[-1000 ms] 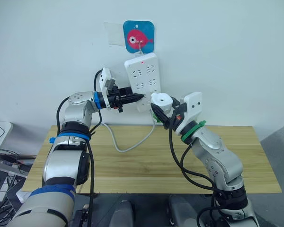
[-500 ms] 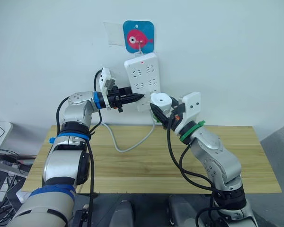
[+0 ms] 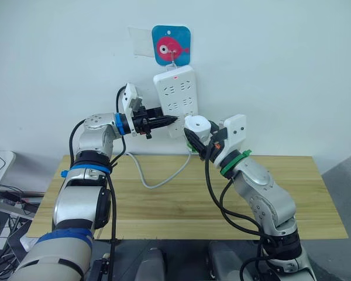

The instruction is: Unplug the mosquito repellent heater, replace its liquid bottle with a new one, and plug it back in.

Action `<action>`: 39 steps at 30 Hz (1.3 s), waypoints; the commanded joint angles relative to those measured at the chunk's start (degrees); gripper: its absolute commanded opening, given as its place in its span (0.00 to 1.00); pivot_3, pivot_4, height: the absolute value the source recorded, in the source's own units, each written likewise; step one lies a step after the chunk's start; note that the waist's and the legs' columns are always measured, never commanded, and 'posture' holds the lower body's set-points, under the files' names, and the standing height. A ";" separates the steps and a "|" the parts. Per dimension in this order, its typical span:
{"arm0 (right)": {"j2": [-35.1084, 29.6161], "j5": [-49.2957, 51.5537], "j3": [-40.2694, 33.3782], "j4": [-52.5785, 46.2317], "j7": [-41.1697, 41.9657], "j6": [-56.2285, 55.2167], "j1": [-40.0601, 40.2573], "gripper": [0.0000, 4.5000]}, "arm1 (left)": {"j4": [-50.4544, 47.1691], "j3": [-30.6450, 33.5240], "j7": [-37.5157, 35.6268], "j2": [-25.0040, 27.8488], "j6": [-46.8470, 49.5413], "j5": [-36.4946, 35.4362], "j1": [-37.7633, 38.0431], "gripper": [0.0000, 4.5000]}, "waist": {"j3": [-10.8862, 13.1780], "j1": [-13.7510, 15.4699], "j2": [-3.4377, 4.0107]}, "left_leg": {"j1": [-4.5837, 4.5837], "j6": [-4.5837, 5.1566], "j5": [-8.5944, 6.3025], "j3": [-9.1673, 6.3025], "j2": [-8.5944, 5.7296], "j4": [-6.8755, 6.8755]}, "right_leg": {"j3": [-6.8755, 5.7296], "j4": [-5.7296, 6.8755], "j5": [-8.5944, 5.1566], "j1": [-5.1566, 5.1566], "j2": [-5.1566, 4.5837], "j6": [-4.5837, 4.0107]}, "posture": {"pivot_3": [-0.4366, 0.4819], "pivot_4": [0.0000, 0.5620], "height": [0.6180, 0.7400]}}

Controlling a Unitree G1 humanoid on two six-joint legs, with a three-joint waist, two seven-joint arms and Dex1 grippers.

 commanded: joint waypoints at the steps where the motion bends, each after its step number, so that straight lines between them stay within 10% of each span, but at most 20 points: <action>1: 0.56 -0.35 -1.12 -1.23 -0.56 -1.80 -0.67 0.66 | -1.89 0.58 -1.24 0.08 -0.82 -0.65 -0.86 0.29 | 0.01 0.00 0.00 | 0.00 0.00 0.00 0.00 0.00 0.00 | 0.00 0.00 0.00 0.00 0.00 0.00 | 0.41 0.33 1.00; 39: 6.17 -10.73 4.02 11.11 -4.53 -9.09 -6.59 0.66 | -8.14 1.72 -3.17 -1.15 9.51 -3.50 0.87 0.29 | 0.02 -1.19 -0.01 | 0.05 0.00 0.00 -0.03 0.08 -0.01 | 0.01 0.08 0.00 -0.02 0.09 -0.01 | 0.41 0.33 1.00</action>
